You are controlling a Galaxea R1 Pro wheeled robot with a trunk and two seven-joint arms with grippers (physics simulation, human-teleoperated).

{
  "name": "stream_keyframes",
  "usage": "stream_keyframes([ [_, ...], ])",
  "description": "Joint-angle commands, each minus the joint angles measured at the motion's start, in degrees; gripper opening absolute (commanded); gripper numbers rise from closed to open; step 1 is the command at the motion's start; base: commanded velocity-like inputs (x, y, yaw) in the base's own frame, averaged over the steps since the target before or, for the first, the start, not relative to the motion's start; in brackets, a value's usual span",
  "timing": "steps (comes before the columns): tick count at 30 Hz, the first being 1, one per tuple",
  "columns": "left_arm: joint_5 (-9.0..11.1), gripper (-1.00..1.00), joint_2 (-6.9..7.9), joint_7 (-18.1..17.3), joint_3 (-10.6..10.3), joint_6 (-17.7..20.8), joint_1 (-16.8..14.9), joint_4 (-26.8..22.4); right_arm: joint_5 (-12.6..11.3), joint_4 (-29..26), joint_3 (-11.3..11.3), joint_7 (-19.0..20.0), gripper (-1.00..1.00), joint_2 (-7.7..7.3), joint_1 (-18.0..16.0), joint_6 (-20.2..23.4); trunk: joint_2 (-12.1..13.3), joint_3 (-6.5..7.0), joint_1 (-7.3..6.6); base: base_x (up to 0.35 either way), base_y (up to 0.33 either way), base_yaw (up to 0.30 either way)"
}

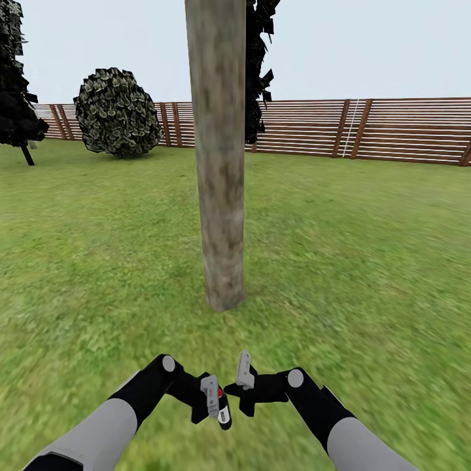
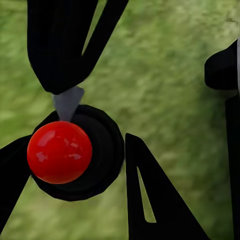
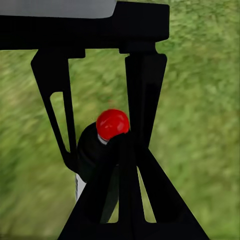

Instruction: In the garden, pick up the pesticide atomizer on the floor and spray pesticide onto both trees until each tree trunk is fully covered.

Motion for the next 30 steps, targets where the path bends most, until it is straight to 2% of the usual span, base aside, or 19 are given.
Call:
stream_keyframes([
  [1,-0.4,-1.0,-0.04,-0.1,0.0,-0.5,0.0,-0.1,0.5,-0.1,-0.1,0.0,-1.0,0.01,0.0,-0.3,0.0,-0.05,-0.01,0.0,0.0,0.0],
  [9,-0.4,-1.0,0.01,-0.1,0.1,-0.5,0.0,-0.1,0.6,-0.1,-0.1,0.0,-1.0,0.01,0.0,-0.3,0.0,-0.05,-0.01,0.0,0.0,0.0],
  [16,0.8,-1.0,0.63,-0.1,-0.1,-0.6,0.0,0.0,0.6,0.0,-0.1,0.0,-1.0,0.01,0.0,-0.3,0.0,-0.05,-0.01,0.0,0.0,0.0],
  [19,0.8,-1.0,1.91,-0.1,0.0,-0.8,0.2,0.1,0.6,-0.1,-0.1,0.0,-1.0,0.01,0.0,-0.3,0.0,-0.05,-0.01,0.0,0.0,0.0],
  [20,0.8,-1.0,3.0,-0.1,0.0,-0.9,0.3,0.1,0.6,-0.1,-0.1,0.0,-1.0,0.01,0.0,-0.3,0.0,-0.05,-0.01,0.0,0.0,0.0],
  [24,0.6,-1.0,4.82,-0.1,0.0,-1.4,0.4,0.2,0.6,-0.1,-0.1,0.0,-1.0,0.01,0.0,-0.3,0.0,-0.05,-0.01,0.0,0.0,0.0],
  [30,0.3,-1.0,8.77,-0.1,-0.2,-1.7,0.7,0.2,0.6,0.0,-0.1,0.0,-1.0,0.01,0.0,-0.3,0.0,-0.05,-0.01,0.0,0.0,0.0],
])
